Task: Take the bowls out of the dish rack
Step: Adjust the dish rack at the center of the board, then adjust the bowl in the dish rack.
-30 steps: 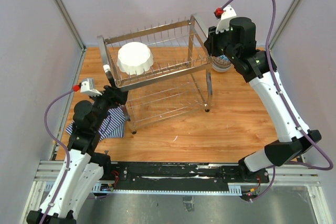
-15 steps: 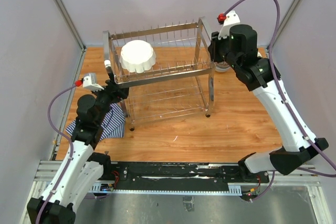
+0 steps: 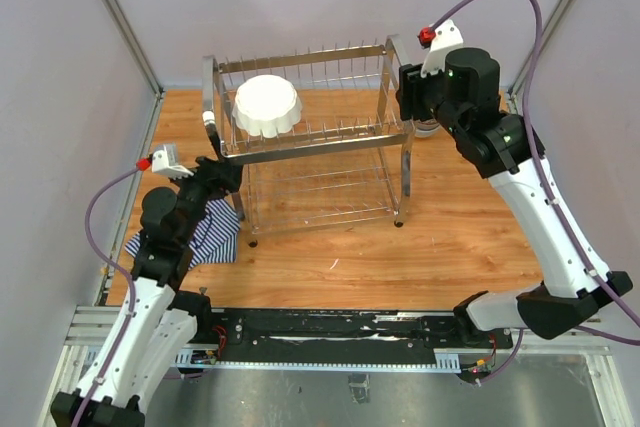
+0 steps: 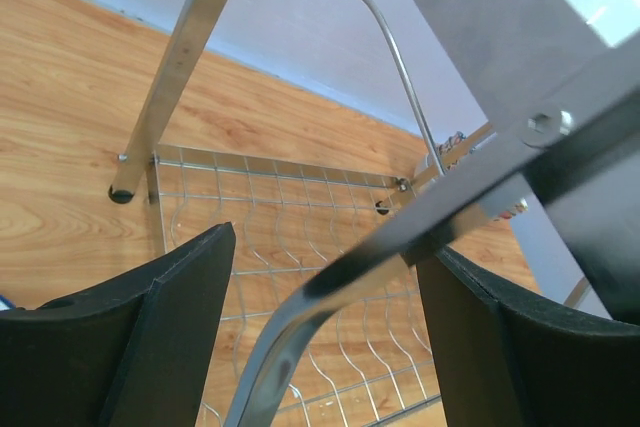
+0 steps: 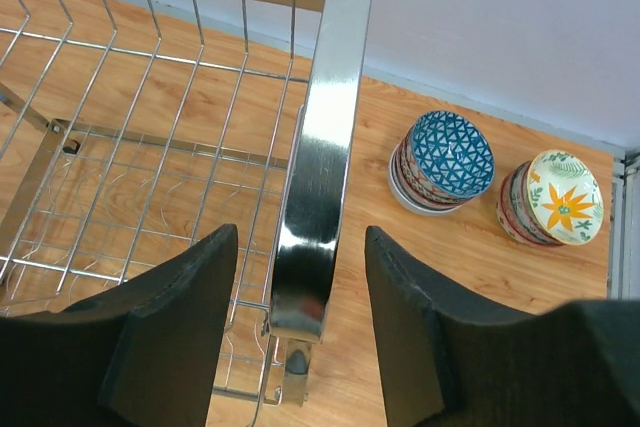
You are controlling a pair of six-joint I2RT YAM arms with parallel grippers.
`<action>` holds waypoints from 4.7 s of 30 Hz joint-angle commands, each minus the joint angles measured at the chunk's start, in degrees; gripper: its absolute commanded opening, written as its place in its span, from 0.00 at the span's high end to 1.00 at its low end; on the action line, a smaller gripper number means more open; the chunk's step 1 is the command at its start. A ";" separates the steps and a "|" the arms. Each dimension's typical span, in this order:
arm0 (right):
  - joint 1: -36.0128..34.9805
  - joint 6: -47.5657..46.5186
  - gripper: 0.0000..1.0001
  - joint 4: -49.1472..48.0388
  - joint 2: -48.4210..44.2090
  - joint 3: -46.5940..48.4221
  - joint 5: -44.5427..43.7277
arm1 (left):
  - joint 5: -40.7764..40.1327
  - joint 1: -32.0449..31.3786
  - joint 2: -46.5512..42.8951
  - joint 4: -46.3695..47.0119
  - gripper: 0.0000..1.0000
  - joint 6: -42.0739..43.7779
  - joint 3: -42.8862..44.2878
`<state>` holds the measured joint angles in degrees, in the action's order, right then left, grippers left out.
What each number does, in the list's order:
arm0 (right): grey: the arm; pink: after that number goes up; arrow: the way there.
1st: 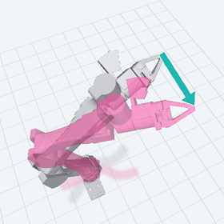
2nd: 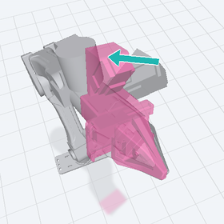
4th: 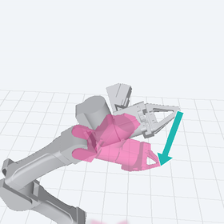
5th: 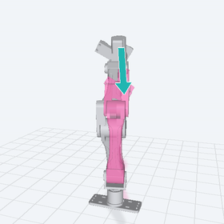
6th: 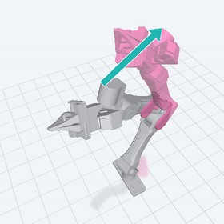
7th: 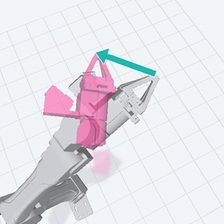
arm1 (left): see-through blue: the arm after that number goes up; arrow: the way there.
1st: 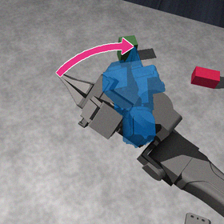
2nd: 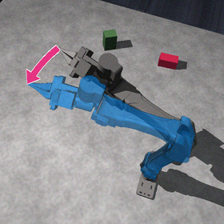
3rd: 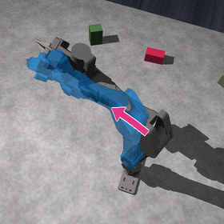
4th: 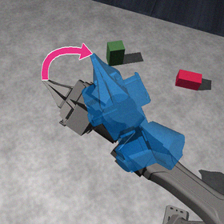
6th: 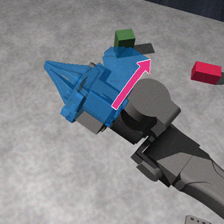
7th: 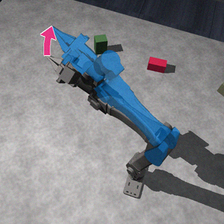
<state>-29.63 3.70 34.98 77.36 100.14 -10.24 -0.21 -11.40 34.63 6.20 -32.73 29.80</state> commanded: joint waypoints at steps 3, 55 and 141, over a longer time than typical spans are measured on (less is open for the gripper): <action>-1.82 -1.46 0.41 -0.67 0.42 4.91 0.96 | -4.08 -0.03 -6.59 -9.75 0.22 0.85 2.74; -13.04 0.96 0.37 2.51 26.06 35.38 19.89 | 10.40 -0.01 14.02 -2.59 0.21 0.93 35.35; -15.10 -11.50 0.33 -13.92 15.81 10.44 -1.21 | -5.85 -0.02 -9.23 -3.96 0.19 2.85 11.61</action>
<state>-45.15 -7.35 23.86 92.62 108.79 -11.86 -3.88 -11.40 26.92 1.69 -30.87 41.60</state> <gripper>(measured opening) 0.671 0.805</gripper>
